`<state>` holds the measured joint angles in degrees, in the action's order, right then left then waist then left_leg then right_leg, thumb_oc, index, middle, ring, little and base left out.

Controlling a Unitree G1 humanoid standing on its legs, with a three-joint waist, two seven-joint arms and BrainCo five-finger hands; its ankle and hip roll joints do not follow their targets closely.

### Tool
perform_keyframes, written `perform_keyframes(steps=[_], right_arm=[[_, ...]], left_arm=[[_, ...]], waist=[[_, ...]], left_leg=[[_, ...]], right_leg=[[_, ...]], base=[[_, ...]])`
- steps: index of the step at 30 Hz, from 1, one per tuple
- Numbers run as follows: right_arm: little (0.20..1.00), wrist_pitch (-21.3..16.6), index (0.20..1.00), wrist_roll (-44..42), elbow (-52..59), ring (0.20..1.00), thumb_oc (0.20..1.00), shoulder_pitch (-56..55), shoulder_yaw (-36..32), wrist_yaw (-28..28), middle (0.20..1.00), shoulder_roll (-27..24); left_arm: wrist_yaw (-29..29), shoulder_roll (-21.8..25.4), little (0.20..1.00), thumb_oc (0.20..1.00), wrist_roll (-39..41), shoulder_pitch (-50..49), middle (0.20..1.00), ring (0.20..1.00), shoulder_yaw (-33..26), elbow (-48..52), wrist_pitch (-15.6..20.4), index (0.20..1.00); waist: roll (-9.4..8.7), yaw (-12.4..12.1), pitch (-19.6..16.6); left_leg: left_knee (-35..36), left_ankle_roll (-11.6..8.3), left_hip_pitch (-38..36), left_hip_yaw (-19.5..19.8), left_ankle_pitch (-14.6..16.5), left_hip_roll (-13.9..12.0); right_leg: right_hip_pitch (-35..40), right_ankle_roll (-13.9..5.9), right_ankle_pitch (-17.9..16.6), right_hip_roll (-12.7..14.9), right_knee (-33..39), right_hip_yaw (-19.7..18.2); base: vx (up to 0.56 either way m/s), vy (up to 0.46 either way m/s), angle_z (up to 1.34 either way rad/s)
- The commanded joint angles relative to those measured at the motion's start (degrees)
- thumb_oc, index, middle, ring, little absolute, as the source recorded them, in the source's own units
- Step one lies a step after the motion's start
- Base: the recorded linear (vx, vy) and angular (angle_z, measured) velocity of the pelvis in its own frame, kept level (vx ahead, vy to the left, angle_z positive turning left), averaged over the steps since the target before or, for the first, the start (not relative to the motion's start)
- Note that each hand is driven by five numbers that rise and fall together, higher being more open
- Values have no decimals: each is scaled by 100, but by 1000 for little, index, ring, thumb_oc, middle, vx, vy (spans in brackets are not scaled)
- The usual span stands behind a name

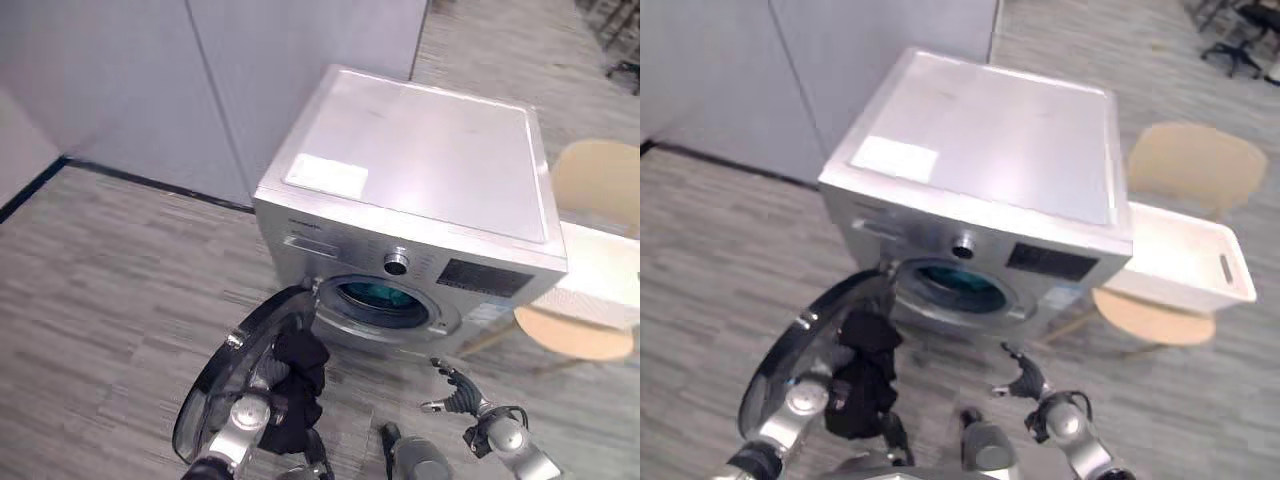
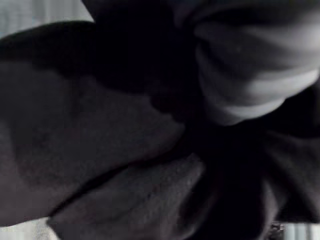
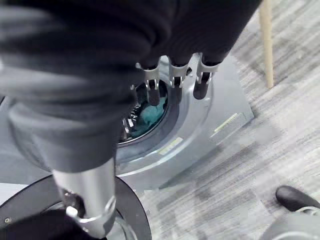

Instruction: Grab the laundry basket,head to the washer,open it,put in the laundry and shut it.

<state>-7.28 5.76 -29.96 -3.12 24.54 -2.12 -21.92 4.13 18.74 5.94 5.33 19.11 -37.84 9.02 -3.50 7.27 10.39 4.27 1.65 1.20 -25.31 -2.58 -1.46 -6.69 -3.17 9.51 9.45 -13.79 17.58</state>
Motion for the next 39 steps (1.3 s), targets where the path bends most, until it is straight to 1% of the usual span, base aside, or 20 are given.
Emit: perform_keyframes(steps=[1, 2, 3, 6, 7, 8, 9, 11, 12, 13, 15, 16, 19, 21, 25, 26, 28, 34, 37, 39], right_arm=[[1000, -216, 1000, -17, -74, 1000, 1000, 375, -249, -17, 1000, -128], [1000, -220, 1000, -13, -108, 1000, 1000, 310, -260, -28, 1000, -84], [1000, -250, 1000, -80, -104, 1000, 1000, 197, -347, -31, 1000, -101], [1000, -240, 1000, -148, -151, 1000, 1000, 56, -436, -54, 1000, -146], [1000, -240, 1000, -200, -201, 1000, 1000, 2, -491, -87, 1000, -184], [1000, -224, 1000, -253, -158, 1000, 1000, -44, -541, -131, 1000, -289], [1000, -216, 1000, -292, -163, 1000, 1000, 5, -528, -175, 1000, -359], [1000, -217, 1000, -295, -167, 1000, 1000, 17, -532, -175, 1000, -363], [1000, -201, 1000, -309, -128, 1000, 1000, 221, -433, -275, 1000, -530], [1000, -210, 1000, -313, -108, 1000, 1000, 266, -411, -301, 1000, -572], [1000, -219, 1000, -330, -92, 1000, 1000, 348, -385, -334, 1000, -606], [1000, -232, 1000, -365, -45, 1000, 1000, 433, -366, -386, 1000, -641], [1000, -268, 1000, -409, 32, 1000, 1000, 601, -345, -493, 1000, -659], [1000, -282, 1000, -496, 87, 1000, 1000, 742, -331, -591, 1000, -641], [1000, -346, 1000, -676, 172, 1000, 1000, 1178, -242, -868, 1000, -485], [1000, -347, 1000, -677, 167, 1000, 1000, 1188, -242, -869, 1000, -482], [1000, -435, 1000, -745, 384, 1000, 1000, 1406, -188, -1021, 1000, -411], [1000, -599, 1000, -790, 821, 1000, 1000, 1591, -114, -1196, 1000, -401], [1000, -758, 1000, -821, 1065, 1000, 1000, 1745, -129, -1195, 1000, -536], [1000, -797, 1000, -846, 1172, 1000, 1000, 1824, -182, -1119, 1000, -621]], left_arm=[[82, 127, 200, 200, -81, -253, 200, 200, -81, 386, 340, 200], [93, 94, 200, 200, -70, -255, 200, 200, -128, 275, 320, 200], [132, 80, 200, 200, -75, -234, 200, 200, -163, 185, 328, 200], [155, 8, 200, 200, -7, -239, 200, 200, -201, 133, 346, 200], [182, -21, 200, 200, 50, -214, 200, 200, -206, 107, 330, 200], [242, -62, 200, 200, 157, -181, 200, 200, -231, 150, 327, 200], [336, -84, 200, 200, 226, -115, 200, 200, -222, 154, 331, 200], [339, -90, 200, 200, 228, -99, 200, 200, -222, 147, 333, 200], [600, -180, 200, 200, 351, 196, 200, 200, -174, 113, 357, 200], [690, -194, 200, 200, 414, 298, 200, 200, -194, 120, 389, 200], [811, -201, 200, 200, 475, 431, 200, 200, -211, 138, 419, 200], [935, -200, 200, 200, 605, 615, 200, 200, -266, 208, 489, 200], [1137, -202, 200, 200, 845, 893, 200, 200, -318, 344, 603, 200], [1303, -209, 200, 200, 999, 1216, 200, 200, -345, 385, 699, 200], [1643, -210, 200, 200, 1378, 2075, 200, 200, -378, 631, 895, 200], [1643, -208, 200, 200, 1379, 2085, 200, 200, -380, 626, 897, 200], [1894, -261, 200, 200, 1575, 2648, 200, 200, -418, 755, 1013, 200], [2381, -384, 200, 200, 1844, 3813, 200, 200, -431, 593, 1102, 200], [2879, 330, 200, 200, 2189, 5406, 200, 200, -693, -29, 1164, 200], [3049, 807, 200, 200, 2208, 6061, 200, 200, -726, -215, 1188, 200]], waist=[[68, -432, -227], [68, -383, -272], [52, -275, -307], [71, -245, -305], [88, -190, -267], [111, -144, -144], [131, -168, -7], [145, -171, 3], [190, -226, 345], [209, -199, 425], [230, -168, 526], [278, -154, 696], [256, -99, 969], [198, -55, 1187], [96, -28, 1552], [97, -26, 1542], [30, 21, 1716], [-30, 186, 1761], [14, 432, 1583], [72, 517, 1466]], left_leg=[[-547, -321, -373, 218, 771, -460], [-563, -304, -481, 80, 810, -457], [-615, -326, -493, 50, 859, -435], [-895, -422, -429, -27, 901, -478], [-1162, -525, -342, -126, 902, -595], [-1765, -656, -141, -177, 790, -896], [-2144, -764, 46, -64, 618, -1053], [-2198, -784, 72, -55, 632, -1088], [-2289, -732, 608, 760, 711, -970], [-2131, -708, 700, 878, 782, -944], [-1954, -714, 796, 908, 725, -960], [-1562, -722, 876, 946, 568, -938], [-1609, -691, 1133, 1030, 572, -913], [-2014, -638, 1593, 1016, 628, -933], [-2965, -392, 2561, 946, 931, -948], [-2991, -391, 2594, 950, 943, -952], [-3574, -343, 3186, 970, 1115, -1047], [-4695, -303, 4367, 1082, 1437, -1273], [-5586, -224, 5444, 1263, 1712, -1487], [-5905, -161, 5924, 1379, 1825, -1601]], right_leg=[[128, -132, -165, 53, 6, 655], [57, -156, -210, 45, 7, 655], [130, -193, -171, -93, 290, 356], [298, -175, -218, -180, 633, 199], [384, -133, -219, -212, 761, 154], [452, -39, -172, -282, 828, 80], [446, 38, -124, -345, 793, -7], [439, 54, -115, -367, 786, -8], [228, 117, 33, -420, 599, -312], [107, 78, 59, -413, 506, -411], [-87, 42, 72, -389, 364, -524], [-406, -22, 77, -401, 74, -706], [-921, -41, 144, -369, -491, -882], [-1424, -10, 175, -260, -911, -1012], [-2429, 79, 305, -78, -1769, -1187], [-2458, 80, 313, -77, -1789, -1188], [-3097, 143, 432, -18, -2318, -1267], [-4285, 259, 690, -34, -3286, -1415], [-5429, 304, 863, -207, -4029, -1620], [-5885, 293, 912, -299, -4276, -1679]], base=[[95, -114, -150], [121, -176, -125], [123, -179, -44], [61, -135, 12], [27, -243, -13], [-7, -247, -27], [-18, -164, -22], [-95, -37, -55], [-189, 27, -66], [-224, 83, -81], [-64, 126, -71], [-90, 152, -41], [-125, 110, -61], [-176, 127, -65], [-143, 93, -6], [-174, 7, 10], [-182, -24, 3], [-114, -36, 0], [-81, -23, -19], [-7, 1, -39]])
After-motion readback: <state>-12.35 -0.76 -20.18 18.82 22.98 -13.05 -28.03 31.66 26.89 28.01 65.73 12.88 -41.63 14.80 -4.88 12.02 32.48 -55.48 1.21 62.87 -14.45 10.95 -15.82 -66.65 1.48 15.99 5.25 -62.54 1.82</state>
